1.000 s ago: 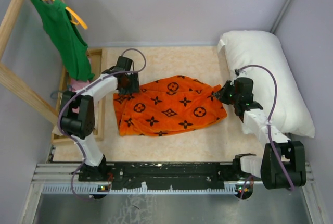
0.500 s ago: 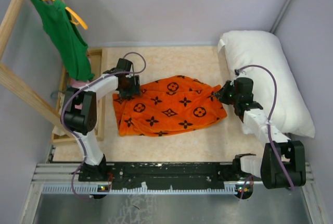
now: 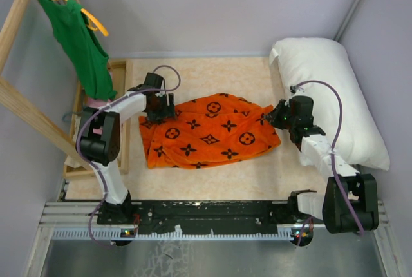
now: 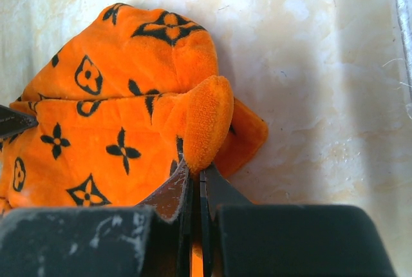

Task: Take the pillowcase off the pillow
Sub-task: Fold the pillowcase at the center of the board.

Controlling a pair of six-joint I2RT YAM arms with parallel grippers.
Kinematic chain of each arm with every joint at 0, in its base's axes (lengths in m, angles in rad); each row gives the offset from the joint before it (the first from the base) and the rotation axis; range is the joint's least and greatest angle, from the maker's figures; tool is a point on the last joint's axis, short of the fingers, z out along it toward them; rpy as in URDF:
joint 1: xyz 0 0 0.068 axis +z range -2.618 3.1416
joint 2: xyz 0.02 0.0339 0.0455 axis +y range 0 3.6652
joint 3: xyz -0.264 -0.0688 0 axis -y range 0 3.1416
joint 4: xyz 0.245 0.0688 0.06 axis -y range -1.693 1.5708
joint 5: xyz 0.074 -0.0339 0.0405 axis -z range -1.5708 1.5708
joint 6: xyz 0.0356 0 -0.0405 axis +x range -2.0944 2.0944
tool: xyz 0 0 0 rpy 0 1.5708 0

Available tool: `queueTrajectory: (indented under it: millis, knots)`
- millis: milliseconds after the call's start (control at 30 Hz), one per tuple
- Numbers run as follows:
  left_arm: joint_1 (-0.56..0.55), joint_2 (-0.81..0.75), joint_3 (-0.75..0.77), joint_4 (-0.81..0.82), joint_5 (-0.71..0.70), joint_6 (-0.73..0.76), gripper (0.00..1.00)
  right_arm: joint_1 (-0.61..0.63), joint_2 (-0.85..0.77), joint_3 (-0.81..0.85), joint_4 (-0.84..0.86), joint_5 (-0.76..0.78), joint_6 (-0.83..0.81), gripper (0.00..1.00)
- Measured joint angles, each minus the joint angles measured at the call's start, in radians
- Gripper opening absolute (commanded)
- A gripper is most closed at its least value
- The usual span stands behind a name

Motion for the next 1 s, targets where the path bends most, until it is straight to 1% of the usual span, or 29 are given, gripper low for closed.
queueTrajectory:
  millis: [100,200,300,400,600,767,967,1000]
  knots:
    - [-0.002,0.005,0.003,-0.006,-0.051,-0.001,0.84,0.000,0.000,0.000,0.000,-0.001,0.000,0.00]
    - [-0.005,0.005,0.003,-0.015,-0.105,0.000,0.85,0.000,0.001,0.000,0.000,-0.005,0.000,0.00]
    - [-0.003,0.005,0.003,-0.023,-0.127,0.000,0.84,0.000,0.003,0.000,0.000,-0.010,0.000,0.00]
    - [-0.002,0.005,0.003,-0.024,-0.120,0.000,0.80,0.000,0.003,-0.001,0.000,-0.012,0.000,0.00]
    - [0.004,0.003,-0.004,-0.002,-0.010,0.000,0.61,0.000,0.004,-0.001,0.000,-0.013,0.000,0.00]
    - [0.013,-0.013,-0.015,0.024,0.105,-0.001,0.54,0.000,0.004,-0.001,0.000,-0.012,0.000,0.00]
    - [0.012,-0.091,-0.015,0.025,0.137,0.000,0.34,0.000,0.004,-0.001,0.000,-0.012,0.000,0.00]
    - [0.012,-0.108,-0.014,0.024,0.136,0.000,0.27,0.000,0.004,-0.001,0.000,-0.012,0.000,0.00]
